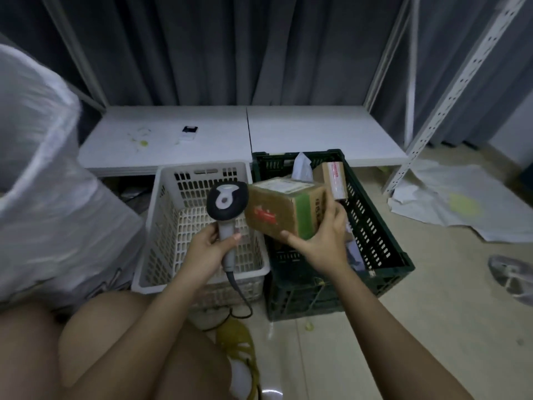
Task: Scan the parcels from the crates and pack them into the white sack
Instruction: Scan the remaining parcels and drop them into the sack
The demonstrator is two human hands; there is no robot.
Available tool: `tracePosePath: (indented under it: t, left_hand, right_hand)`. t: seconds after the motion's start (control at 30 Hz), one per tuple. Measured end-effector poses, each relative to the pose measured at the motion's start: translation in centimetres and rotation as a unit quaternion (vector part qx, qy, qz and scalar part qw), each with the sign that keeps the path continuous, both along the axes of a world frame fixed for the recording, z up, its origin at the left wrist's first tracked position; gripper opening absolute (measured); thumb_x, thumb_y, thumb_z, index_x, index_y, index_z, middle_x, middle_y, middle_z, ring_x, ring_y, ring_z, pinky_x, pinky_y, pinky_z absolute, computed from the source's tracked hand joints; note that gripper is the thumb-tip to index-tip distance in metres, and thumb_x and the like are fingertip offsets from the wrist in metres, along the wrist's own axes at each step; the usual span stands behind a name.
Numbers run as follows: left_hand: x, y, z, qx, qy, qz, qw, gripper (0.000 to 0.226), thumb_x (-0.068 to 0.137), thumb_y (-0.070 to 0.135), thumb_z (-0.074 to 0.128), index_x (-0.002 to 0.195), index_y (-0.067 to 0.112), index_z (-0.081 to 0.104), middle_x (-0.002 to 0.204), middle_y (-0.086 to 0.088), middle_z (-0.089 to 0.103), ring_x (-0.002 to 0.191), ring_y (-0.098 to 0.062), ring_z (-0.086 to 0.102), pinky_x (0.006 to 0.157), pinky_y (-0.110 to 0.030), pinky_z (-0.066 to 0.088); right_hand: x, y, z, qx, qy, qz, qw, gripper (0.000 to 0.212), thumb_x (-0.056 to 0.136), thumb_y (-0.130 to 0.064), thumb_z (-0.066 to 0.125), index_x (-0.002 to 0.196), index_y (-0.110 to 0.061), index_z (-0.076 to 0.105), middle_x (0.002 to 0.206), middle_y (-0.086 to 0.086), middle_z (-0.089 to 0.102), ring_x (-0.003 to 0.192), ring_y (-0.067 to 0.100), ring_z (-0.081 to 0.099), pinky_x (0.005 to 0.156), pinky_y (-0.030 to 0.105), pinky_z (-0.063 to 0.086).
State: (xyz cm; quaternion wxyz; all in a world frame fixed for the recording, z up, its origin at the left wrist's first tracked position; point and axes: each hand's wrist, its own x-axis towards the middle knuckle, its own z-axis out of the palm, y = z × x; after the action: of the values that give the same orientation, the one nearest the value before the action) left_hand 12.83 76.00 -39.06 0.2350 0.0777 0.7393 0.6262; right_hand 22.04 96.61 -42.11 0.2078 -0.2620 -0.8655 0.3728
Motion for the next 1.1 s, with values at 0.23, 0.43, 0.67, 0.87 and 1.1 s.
tracePosePath:
  t: [0.23, 0.43, 0.67, 0.87, 1.1]
  left_hand:
    - [1.6, -5.0, 1.9, 0.008, 0.033, 0.038, 0.999, 0.020, 0.087, 0.014, 0.067, 0.104, 0.017, 0.058, 0.105, -0.001, 0.064, 0.102, -0.021, 0.061, 0.094, -0.041, 0.049]
    - [1.5, -6.3, 0.4, 0.013, 0.030, 0.017, 0.999, 0.025, 0.088, 0.013, 0.065, 0.112, 0.014, 0.059, 0.108, -0.002, 0.065, 0.097, -0.013, 0.061, 0.079, -0.024, 0.048]
    - [-0.7, -3.8, -2.7, -0.005, -0.011, 0.006, 1.000, 0.032, 0.090, 0.015, 0.063, 0.121, 0.009, 0.055, 0.118, -0.007, 0.063, 0.097, -0.014, 0.061, 0.079, -0.023, 0.049]
    - [-1.7, -1.2, -4.8, -0.021, -0.048, -0.007, 0.999, 0.039, 0.090, 0.020, 0.064, 0.126, 0.010, 0.053, 0.130, -0.009, 0.055, 0.114, -0.024, 0.056, 0.099, -0.042, 0.047]
    - [-2.8, -0.6, -5.9, 0.027, -0.077, 0.010, 0.997, 0.033, 0.090, 0.013, 0.062, 0.122, 0.009, 0.055, 0.117, -0.003, 0.061, 0.106, -0.019, 0.060, 0.091, -0.035, 0.051]
  right_hand:
    - [2.9, -4.8, -4.4, 0.048, -0.122, 0.094, 0.987, 0.131, 0.062, -0.054, 0.083, 0.139, -0.052, -0.023, 0.156, 0.008, -0.006, 0.145, 0.036, 0.010, 0.113, 0.050, 0.028]
    - [2.7, -5.9, -5.3, 0.048, -0.116, 0.112, 0.986, 0.131, 0.062, -0.046, 0.084, 0.144, -0.048, -0.018, 0.157, 0.001, -0.011, 0.145, 0.032, 0.011, 0.111, 0.046, 0.029]
    - [2.3, -4.7, -7.4, -0.011, -0.114, 0.082, 0.990, 0.128, 0.056, -0.038, 0.084, 0.150, -0.034, -0.003, 0.156, -0.001, -0.003, 0.144, 0.029, 0.013, 0.110, 0.044, 0.031]
    - [2.5, -3.7, -7.8, -0.010, -0.093, 0.068, 0.993, 0.123, 0.055, -0.064, 0.077, 0.150, -0.031, 0.006, 0.158, -0.004, -0.003, 0.145, 0.021, 0.005, 0.112, 0.044, 0.023]
    - [1.0, -1.9, -5.6, -0.043, -0.005, 0.028, 0.999, 0.056, 0.083, -0.069, 0.041, 0.107, -0.020, 0.056, 0.124, 0.004, 0.051, 0.121, 0.019, 0.042, 0.096, 0.030, 0.031]
